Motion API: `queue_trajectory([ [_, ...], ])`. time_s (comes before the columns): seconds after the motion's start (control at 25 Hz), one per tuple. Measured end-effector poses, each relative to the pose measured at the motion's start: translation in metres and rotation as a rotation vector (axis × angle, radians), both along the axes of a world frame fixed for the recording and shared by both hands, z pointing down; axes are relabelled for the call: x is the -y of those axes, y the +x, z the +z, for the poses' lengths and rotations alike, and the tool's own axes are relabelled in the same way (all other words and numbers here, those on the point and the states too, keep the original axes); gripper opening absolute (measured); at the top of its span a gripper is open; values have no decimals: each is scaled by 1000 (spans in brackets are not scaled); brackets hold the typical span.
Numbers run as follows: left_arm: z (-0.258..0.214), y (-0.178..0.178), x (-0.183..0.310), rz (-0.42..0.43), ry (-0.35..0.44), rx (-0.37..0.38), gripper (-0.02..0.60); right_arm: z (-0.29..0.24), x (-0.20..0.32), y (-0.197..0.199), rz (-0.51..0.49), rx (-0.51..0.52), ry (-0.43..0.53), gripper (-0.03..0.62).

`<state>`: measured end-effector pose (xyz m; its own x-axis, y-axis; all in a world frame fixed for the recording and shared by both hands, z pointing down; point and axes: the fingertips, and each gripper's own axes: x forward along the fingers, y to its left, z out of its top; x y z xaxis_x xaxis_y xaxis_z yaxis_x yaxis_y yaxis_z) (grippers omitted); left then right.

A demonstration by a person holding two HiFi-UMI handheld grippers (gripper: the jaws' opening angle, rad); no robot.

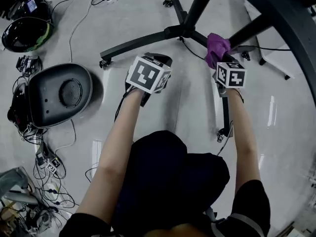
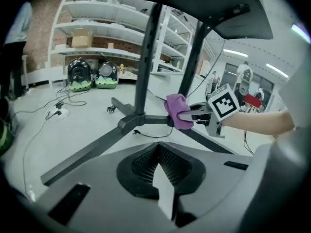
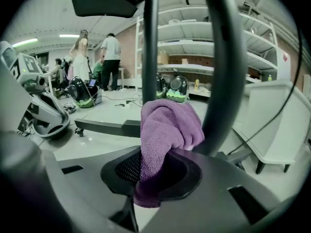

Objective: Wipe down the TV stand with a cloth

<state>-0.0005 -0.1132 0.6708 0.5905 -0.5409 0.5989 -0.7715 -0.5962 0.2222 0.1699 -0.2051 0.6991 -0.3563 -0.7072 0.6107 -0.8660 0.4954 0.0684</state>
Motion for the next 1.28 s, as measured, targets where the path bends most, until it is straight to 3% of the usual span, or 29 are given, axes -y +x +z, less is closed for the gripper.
queue_trajectory([
  [0.12, 24, -51, -5, -95, -28, -39, 5, 1, -7, -65, -132, -12, -11, 95],
  [0.28, 41, -106, -7, -164, -2, -16, 5, 11, -21, -152, -298, -29, -36, 95],
  [0.56, 64, -171, -11, -273, 21, -79, 5, 29, -46, -299, -620, -96, 62, 95],
  [0.76, 82, -215, -23, -356, 11, -86, 5, 38, -71, -385, -777, -30, 53, 95],
  [0.92, 97, -249, -30, -424, -9, -97, 5, 49, -72, -427, -724, 62, -19, 95],
  [1.04, 106, -271, -35, -447, -12, -65, 5, 53, -71, -449, -641, 165, -108, 95],
  [1.2, 113, -290, -38, -470, -20, -52, 5, 68, -83, -464, -525, 341, -336, 95],
  [1.28, 116, -296, -38, -479, -25, -62, 5, 79, -85, -464, -478, 371, -402, 95],
])
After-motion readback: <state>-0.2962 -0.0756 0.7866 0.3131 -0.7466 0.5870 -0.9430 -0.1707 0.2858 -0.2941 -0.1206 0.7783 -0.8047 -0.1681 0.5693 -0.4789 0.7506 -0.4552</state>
